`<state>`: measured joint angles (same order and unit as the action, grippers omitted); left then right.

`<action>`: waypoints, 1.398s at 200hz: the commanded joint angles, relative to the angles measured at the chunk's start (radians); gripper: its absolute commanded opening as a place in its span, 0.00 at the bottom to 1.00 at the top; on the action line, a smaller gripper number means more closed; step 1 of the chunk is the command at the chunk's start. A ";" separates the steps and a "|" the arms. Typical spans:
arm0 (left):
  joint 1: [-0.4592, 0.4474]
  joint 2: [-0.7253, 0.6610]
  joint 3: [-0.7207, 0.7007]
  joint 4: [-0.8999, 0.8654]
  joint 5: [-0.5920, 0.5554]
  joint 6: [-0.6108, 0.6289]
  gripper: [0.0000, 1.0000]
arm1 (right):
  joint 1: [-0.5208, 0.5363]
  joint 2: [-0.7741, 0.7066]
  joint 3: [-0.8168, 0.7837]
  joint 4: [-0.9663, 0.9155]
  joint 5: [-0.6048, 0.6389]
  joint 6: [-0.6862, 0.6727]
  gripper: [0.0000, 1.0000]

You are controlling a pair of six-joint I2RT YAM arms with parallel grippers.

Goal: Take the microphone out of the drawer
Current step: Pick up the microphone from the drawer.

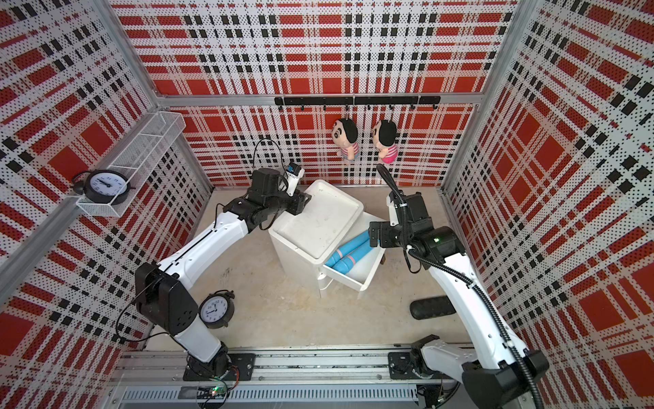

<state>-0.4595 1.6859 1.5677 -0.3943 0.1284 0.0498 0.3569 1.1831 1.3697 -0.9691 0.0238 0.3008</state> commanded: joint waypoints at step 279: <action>-0.417 0.082 0.438 -0.468 -0.016 0.113 0.98 | -0.392 -0.083 -0.139 0.134 -0.197 -0.066 1.00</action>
<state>-0.8200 1.7061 1.9663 -0.7876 0.1009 0.1482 -0.0017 1.1362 1.2675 -0.8532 -0.1287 0.2512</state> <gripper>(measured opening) 0.982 0.997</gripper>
